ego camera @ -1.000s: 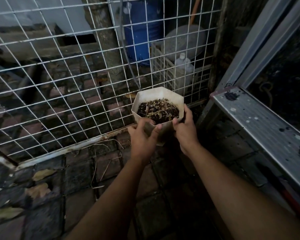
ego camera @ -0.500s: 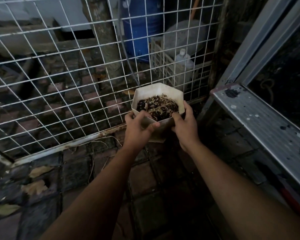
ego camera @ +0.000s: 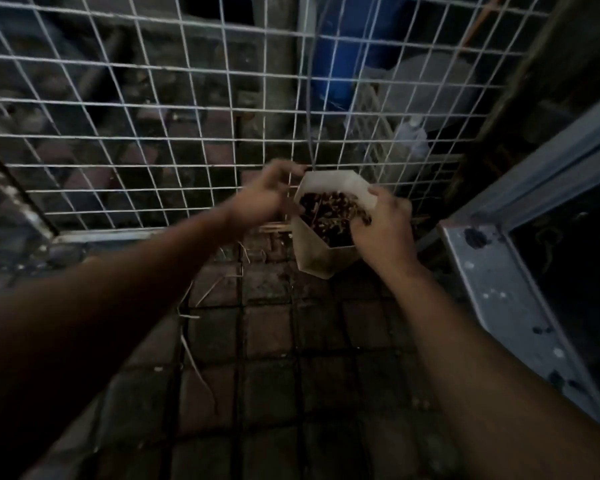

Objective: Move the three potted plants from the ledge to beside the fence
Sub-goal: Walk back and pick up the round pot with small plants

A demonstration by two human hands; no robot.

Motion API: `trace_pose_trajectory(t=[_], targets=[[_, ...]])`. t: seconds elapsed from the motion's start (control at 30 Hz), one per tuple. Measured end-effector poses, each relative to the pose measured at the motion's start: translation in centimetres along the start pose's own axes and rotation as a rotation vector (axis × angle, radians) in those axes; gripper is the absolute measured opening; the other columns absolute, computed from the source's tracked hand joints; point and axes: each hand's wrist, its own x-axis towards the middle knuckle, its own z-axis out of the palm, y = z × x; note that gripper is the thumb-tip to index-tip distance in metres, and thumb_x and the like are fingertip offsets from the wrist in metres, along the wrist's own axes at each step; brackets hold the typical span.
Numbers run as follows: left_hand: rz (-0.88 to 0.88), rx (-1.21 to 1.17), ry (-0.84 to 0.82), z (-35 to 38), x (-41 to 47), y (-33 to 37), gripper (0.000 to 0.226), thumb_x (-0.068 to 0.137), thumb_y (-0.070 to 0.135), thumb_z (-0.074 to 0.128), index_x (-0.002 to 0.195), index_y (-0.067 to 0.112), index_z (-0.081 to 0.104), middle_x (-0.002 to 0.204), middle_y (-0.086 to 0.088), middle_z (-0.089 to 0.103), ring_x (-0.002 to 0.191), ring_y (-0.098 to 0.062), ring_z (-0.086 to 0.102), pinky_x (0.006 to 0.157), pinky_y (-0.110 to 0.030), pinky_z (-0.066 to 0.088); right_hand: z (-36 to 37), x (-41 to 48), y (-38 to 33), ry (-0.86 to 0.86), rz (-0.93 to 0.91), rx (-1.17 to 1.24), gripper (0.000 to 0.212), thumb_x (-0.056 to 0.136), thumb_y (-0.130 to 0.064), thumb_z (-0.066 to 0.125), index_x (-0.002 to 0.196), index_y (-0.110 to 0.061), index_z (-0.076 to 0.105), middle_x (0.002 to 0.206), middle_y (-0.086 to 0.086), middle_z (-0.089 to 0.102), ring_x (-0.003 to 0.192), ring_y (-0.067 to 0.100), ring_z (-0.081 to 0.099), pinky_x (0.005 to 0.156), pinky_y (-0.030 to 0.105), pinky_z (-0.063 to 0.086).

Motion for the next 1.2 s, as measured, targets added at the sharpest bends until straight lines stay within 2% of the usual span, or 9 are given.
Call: trace_pose_trajectory(t=[0.1,0.37,0.5,0.6,0.67,0.8,0.97,1.1,1.2], targets=[[0.021,-0.056,0.111,-4.7,-2.0,8.8,0.042,0.099,-0.014,0.049,0.12,0.023,0.054,0.096,0.01,0.076,0.087,-0.004,0.077,0.072,-0.023,0.062,-5.2,0.1,-7.0,-0.089,-0.2,-0.074,0.047,0.096,-0.018,0.067,0.141,-0.019,0.057,0.145,0.018,0.043,0.13,0.033,0.051,0.097,0.029,0.043],[0.079,0.052,0.377,-18.9,-13.5,33.4,0.041,0.1,0.001,0.065,0.125,0.032,0.054,0.138,0.003,0.054,0.123,-0.006,0.058,0.09,-0.026,0.06,-18.9,-0.7,-32.2,-0.345,-0.482,-0.017,0.03,0.099,-0.022,0.064,0.126,-0.034,0.067,0.133,-0.009,0.042,0.122,0.007,0.042,0.096,0.01,0.035],[0.097,0.14,0.499,-31.2,-20.5,49.5,0.042,0.099,-0.004,0.066,0.125,0.028,0.058,0.135,-0.003,0.06,0.121,-0.002,0.059,0.099,-0.025,0.055,-25.4,-0.9,-51.1,-0.405,-0.582,0.029,0.043,0.103,-0.017,0.061,0.119,-0.057,0.059,0.151,-0.011,0.045,0.14,0.012,0.041,0.11,0.034,0.045],[0.054,0.194,0.593,-40.0,-27.4,60.8,0.045,0.096,-0.009,0.067,0.122,0.027,0.058,0.127,-0.003,0.063,0.116,-0.009,0.061,0.103,-0.032,0.051,-29.8,-2.5,-65.8,-0.383,-0.695,0.132,0.045,0.102,-0.013,0.063,0.121,-0.053,0.056,0.134,-0.032,0.046,0.121,-0.024,0.041,0.097,0.005,0.04],[0.077,0.24,0.672,-44.7,-32.0,66.7,0.046,0.095,-0.012,0.068,0.12,0.025,0.057,0.12,0.002,0.065,0.113,-0.005,0.063,0.104,-0.026,0.049,-31.6,-3.8,-74.4,-0.363,-0.777,0.189,0.042,0.099,-0.004,0.066,0.126,-0.036,0.064,0.124,-0.025,0.052,0.115,-0.032,0.041,0.091,-0.006,0.035],[0.153,0.278,0.791,-51.4,-39.3,76.2,0.043,0.094,-0.013,0.066,0.121,0.018,0.052,0.113,0.012,0.063,0.098,0.019,0.063,0.096,-0.016,0.048,-32.6,-6.3,-89.0,-0.363,-0.858,0.314,0.038,0.096,0.0,0.066,0.131,-0.017,0.069,0.122,-0.02,0.055,0.113,-0.016,0.047,0.096,-0.007,0.028],[0.215,0.339,0.931,-58.8,-44.1,82.2,0.044,0.095,-0.003,0.072,0.127,0.02,0.054,0.12,-0.002,0.059,0.115,-0.015,0.055,0.099,-0.031,0.046,-30.9,-6.1,-101.2,-0.397,-1.026,0.344,0.037,0.097,-0.005,0.067,0.132,-0.018,0.067,0.126,-0.009,0.057,0.113,-0.013,0.045,0.091,-0.009,0.028],[0.22,0.333,1.063,-65.1,-43.9,83.1,0.043,0.095,-0.005,0.07,0.129,0.013,0.052,0.109,-0.003,0.055,0.105,-0.014,0.056,0.082,-0.013,0.051,-28.7,-3.0,-108.6,-0.351,-1.11,0.309,0.023,0.085,0.006,0.07,0.1,-0.011,0.071,0.107,0.001,0.062,0.103,0.011,0.057,0.087,-0.002,0.033],[0.213,0.334,1.112,-70.1,-41.6,82.9,0.04,0.096,0.0,0.07,0.127,0.02,0.054,0.105,0.004,0.056,0.099,-0.002,0.059,0.085,-0.024,0.052,-26.3,0.7,-113.6,-0.376,-1.168,0.284,0.019,0.085,0.001,0.07,0.093,-0.016,0.066,0.108,0.003,0.064,0.106,0.013,0.056,0.087,-0.001,0.035]])
